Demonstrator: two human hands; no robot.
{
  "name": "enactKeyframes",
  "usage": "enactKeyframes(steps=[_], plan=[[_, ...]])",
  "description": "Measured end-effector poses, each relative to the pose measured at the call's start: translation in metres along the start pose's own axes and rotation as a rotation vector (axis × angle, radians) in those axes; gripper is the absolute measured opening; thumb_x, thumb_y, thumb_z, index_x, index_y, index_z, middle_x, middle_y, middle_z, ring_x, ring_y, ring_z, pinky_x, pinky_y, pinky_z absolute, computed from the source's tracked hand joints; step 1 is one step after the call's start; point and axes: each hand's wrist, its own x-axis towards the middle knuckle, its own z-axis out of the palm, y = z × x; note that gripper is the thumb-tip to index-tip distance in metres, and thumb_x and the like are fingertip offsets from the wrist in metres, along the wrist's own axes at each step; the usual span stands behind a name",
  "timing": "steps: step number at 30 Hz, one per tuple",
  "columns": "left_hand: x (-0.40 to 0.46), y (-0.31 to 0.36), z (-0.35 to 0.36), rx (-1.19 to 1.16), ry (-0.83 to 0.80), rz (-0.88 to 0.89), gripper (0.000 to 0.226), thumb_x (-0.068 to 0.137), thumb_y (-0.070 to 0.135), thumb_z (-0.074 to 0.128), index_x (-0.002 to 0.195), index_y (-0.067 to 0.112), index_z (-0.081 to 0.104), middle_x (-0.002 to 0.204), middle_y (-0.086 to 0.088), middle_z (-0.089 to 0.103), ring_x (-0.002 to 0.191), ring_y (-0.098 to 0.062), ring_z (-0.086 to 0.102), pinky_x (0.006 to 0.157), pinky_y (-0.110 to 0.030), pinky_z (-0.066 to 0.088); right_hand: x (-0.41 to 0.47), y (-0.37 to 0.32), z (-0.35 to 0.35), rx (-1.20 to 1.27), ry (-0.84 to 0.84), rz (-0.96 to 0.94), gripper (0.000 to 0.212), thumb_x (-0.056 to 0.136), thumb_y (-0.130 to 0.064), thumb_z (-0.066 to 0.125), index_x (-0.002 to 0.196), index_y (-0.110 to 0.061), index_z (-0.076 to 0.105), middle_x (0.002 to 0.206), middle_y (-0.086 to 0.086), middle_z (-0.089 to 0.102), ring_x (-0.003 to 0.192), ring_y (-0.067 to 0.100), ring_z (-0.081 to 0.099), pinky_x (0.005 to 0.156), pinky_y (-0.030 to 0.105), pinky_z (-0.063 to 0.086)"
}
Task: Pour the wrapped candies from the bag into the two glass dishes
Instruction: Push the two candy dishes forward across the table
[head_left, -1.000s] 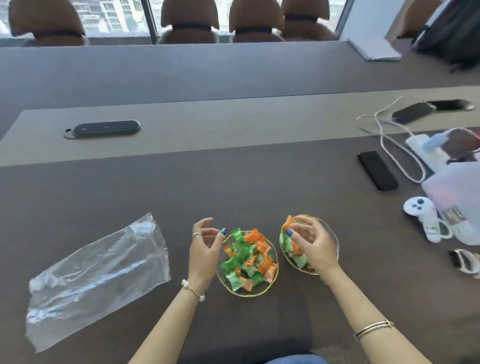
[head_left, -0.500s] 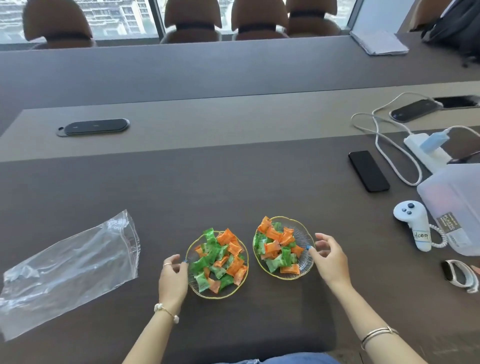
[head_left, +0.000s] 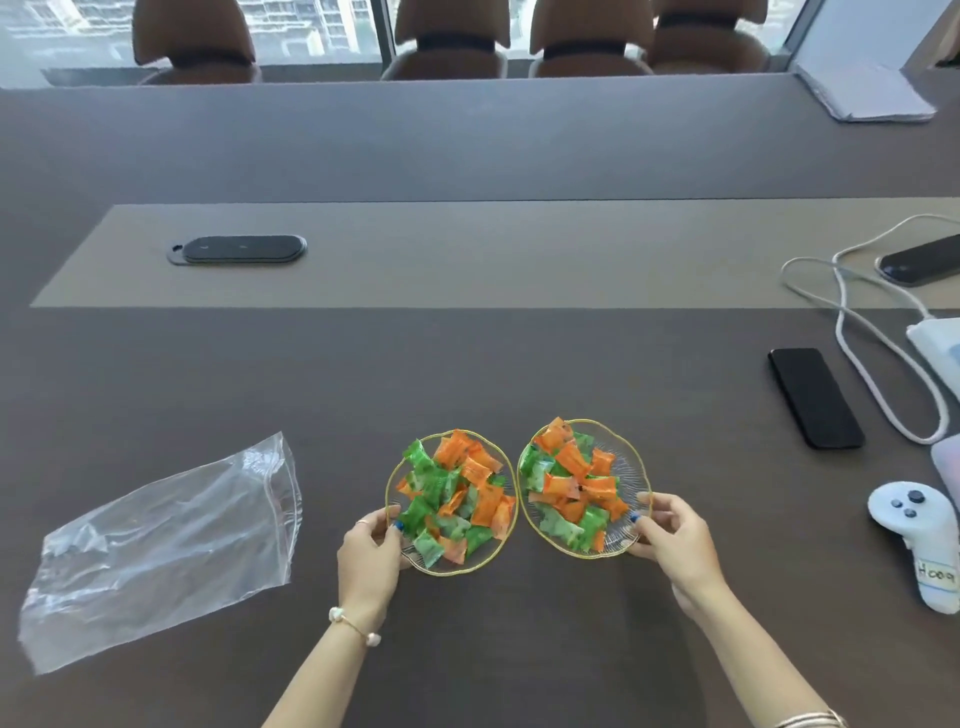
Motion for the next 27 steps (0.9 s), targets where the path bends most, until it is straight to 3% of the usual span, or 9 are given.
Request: enactKeyframes(steps=[3, 6, 9, 15, 22, 24, 27], plan=[[0.036, 0.04, 0.004, -0.019, 0.011, 0.046, 0.029, 0.082, 0.008, 0.052, 0.104, 0.017, 0.07, 0.092, -0.004, 0.073, 0.087, -0.025, 0.07, 0.078, -0.045, 0.058, 0.033, -0.037, 0.017, 0.038, 0.008, -0.02, 0.023, 0.081, 0.01, 0.052, 0.097, -0.006, 0.057, 0.075, 0.01, 0.057, 0.067, 0.018, 0.058, 0.049, 0.021, 0.056], [0.082, 0.082, 0.012, -0.036, 0.018, 0.087, 0.023, 0.078, 0.013, 0.053, 0.085, 0.025, 0.071, 0.081, -0.001, 0.074, 0.082, -0.026, 0.071, 0.078, -0.05, 0.057, 0.076, -0.076, 0.04, 0.074, 0.011, -0.035, 0.021, 0.081, 0.01, 0.052, 0.094, -0.006, 0.057, 0.076, 0.011, 0.057, 0.068, 0.02, 0.058, 0.049, 0.021, 0.055], [0.129, 0.127, 0.026, -0.075, 0.037, 0.08, 0.022, 0.078, 0.012, 0.052, 0.071, 0.027, 0.066, 0.081, -0.005, 0.073, 0.08, -0.029, 0.071, 0.078, -0.049, 0.058, 0.126, -0.112, 0.07, 0.117, 0.03, -0.034, 0.016, 0.081, 0.007, 0.054, 0.087, -0.008, 0.055, 0.078, 0.011, 0.057, 0.069, 0.02, 0.06, 0.049, 0.021, 0.056], [0.243, 0.183, 0.065, -0.046, 0.076, 0.1, 0.02, 0.079, 0.014, 0.05, 0.082, 0.015, 0.07, 0.081, -0.007, 0.074, 0.075, -0.032, 0.071, 0.076, -0.048, 0.058, 0.232, -0.164, 0.138, 0.224, 0.086, -0.006, 0.025, 0.08, 0.006, 0.059, 0.103, -0.001, 0.052, 0.086, 0.009, 0.057, 0.068, 0.019, 0.062, 0.047, 0.019, 0.055], [0.357, 0.208, 0.112, -0.016, 0.107, 0.1, 0.021, 0.077, 0.012, 0.047, 0.068, 0.014, 0.066, 0.072, -0.012, 0.072, 0.07, -0.037, 0.068, 0.068, -0.046, 0.058, 0.336, -0.193, 0.19, 0.184, 0.134, -0.005, 0.026, 0.08, 0.004, 0.059, 0.104, -0.002, 0.051, 0.1, 0.016, 0.057, 0.074, 0.023, 0.062, 0.045, 0.019, 0.054], [0.367, 0.223, 0.122, 0.006, 0.124, 0.116, 0.02, 0.08, 0.008, 0.048, 0.066, 0.005, 0.062, 0.062, -0.012, 0.062, 0.063, -0.036, 0.056, 0.06, -0.034, 0.047, 0.355, -0.202, 0.196, 0.17, 0.146, -0.017, 0.03, 0.08, 0.004, 0.06, 0.108, 0.0, 0.051, 0.099, 0.014, 0.056, 0.074, 0.023, 0.062, 0.043, 0.02, 0.054], [0.379, 0.237, 0.134, 0.039, 0.152, 0.128, 0.02, 0.081, 0.004, 0.048, 0.064, 0.004, 0.059, 0.056, -0.009, 0.049, 0.06, -0.031, 0.042, 0.056, -0.032, 0.032, 0.375, -0.209, 0.199, 0.132, 0.175, -0.028, 0.026, 0.079, 0.002, 0.062, 0.102, -0.005, 0.051, 0.102, 0.014, 0.056, 0.071, 0.023, 0.063, 0.045, 0.022, 0.055]])
